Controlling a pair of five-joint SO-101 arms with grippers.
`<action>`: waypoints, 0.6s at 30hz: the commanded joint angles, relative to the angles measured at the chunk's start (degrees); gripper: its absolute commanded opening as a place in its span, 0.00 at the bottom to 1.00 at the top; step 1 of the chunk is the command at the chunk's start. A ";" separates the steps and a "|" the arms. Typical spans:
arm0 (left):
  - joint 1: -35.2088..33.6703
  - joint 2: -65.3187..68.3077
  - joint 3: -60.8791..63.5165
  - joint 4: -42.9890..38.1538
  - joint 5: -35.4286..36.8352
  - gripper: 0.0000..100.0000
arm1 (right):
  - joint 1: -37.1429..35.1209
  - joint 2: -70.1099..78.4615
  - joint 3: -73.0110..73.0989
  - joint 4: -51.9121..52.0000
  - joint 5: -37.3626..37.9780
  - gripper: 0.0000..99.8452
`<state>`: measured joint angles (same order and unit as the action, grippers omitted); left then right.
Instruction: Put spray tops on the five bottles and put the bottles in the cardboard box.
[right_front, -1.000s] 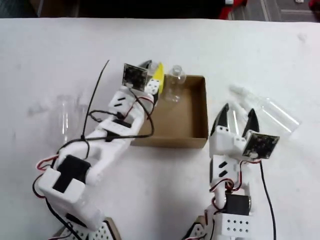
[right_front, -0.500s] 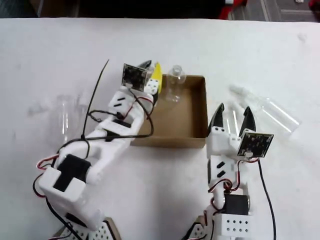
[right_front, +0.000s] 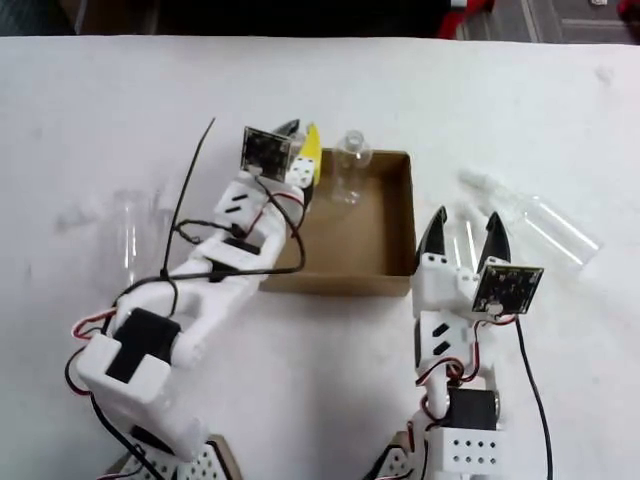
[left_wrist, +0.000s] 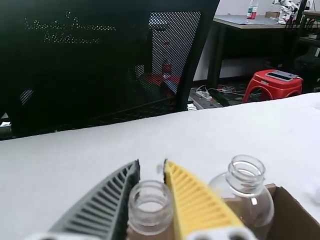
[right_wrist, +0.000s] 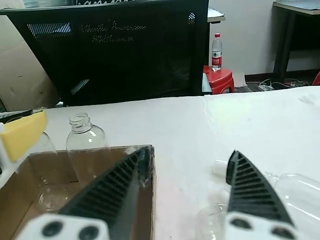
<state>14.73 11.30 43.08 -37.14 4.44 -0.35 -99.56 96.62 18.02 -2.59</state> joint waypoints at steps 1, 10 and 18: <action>-0.48 -0.48 -2.99 -1.32 -0.09 0.13 | -0.48 -0.13 0.44 -1.27 0.88 0.22; -0.75 -1.10 -2.99 -1.32 -0.09 0.14 | -0.48 -0.13 0.44 -1.36 0.88 0.10; -0.75 -5.58 -0.18 -1.32 0.00 0.14 | -0.48 -0.13 0.44 -1.45 0.88 0.09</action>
<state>14.73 11.21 43.08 -37.14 4.44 -0.35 -99.56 96.62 18.02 -2.59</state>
